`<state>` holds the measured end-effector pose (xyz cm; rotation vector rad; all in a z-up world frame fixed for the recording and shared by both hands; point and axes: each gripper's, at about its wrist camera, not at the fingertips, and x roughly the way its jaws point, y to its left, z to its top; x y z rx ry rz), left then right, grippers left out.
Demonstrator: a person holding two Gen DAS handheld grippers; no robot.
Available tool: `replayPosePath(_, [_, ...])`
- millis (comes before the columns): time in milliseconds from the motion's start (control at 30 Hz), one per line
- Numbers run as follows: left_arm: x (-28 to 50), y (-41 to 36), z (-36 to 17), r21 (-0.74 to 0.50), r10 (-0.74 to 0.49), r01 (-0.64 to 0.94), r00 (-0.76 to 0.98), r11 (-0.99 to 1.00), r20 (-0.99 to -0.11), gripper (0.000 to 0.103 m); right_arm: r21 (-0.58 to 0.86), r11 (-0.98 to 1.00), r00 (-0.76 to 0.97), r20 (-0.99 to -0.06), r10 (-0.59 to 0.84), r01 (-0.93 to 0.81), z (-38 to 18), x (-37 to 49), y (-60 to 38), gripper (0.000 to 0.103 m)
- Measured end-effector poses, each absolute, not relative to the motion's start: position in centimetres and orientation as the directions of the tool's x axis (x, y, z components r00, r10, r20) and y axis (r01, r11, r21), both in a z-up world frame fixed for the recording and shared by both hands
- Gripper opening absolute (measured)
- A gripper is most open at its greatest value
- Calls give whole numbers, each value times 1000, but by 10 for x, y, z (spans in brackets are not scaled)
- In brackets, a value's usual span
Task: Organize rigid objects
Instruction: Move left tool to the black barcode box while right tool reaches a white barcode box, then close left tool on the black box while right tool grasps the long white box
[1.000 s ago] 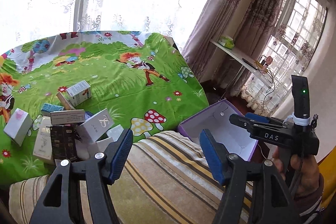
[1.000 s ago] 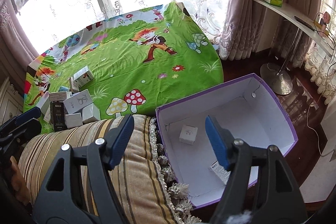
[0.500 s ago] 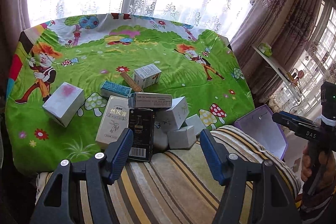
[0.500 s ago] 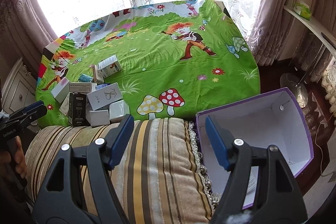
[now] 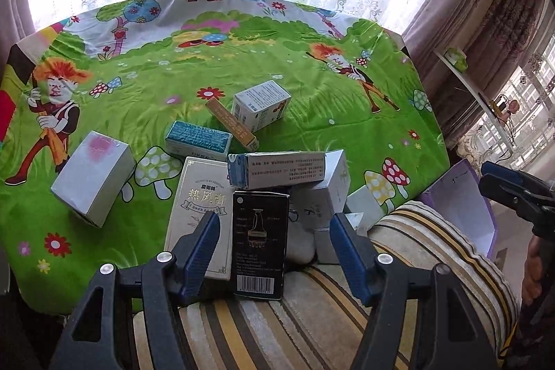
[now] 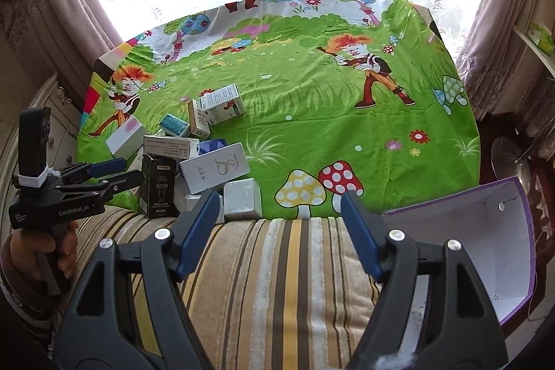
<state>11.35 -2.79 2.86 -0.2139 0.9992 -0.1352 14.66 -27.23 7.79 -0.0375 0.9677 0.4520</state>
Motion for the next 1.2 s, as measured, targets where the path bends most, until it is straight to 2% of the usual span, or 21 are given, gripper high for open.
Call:
replayPosePath(267, [125,-32,20,-214,-195,22,509,977,-838,63,235,873,417,-806,421,-428,76,166,-247,88])
replayPosePath(467, [129,-31,14,-218,-197,15,490,976,-849,53,297,838,331,-818,471,-458,68,186,-220,93])
replayPosePath(667, [128,-29,12,-229,-207,14,485,973,-850,50,366,815,238,-830,504,-450,56,208,-186,95])
replayPosePath(800, [129,-27,10,-246,-220,8,478,969,-850,42,419,805,178,-832,526,-420,46,222,-163,96])
replayPosePath(1200, [126,-19,8,-296,-256,-5,491,955,-833,42,366,815,100,-886,453,-450,15,234,-108,97])
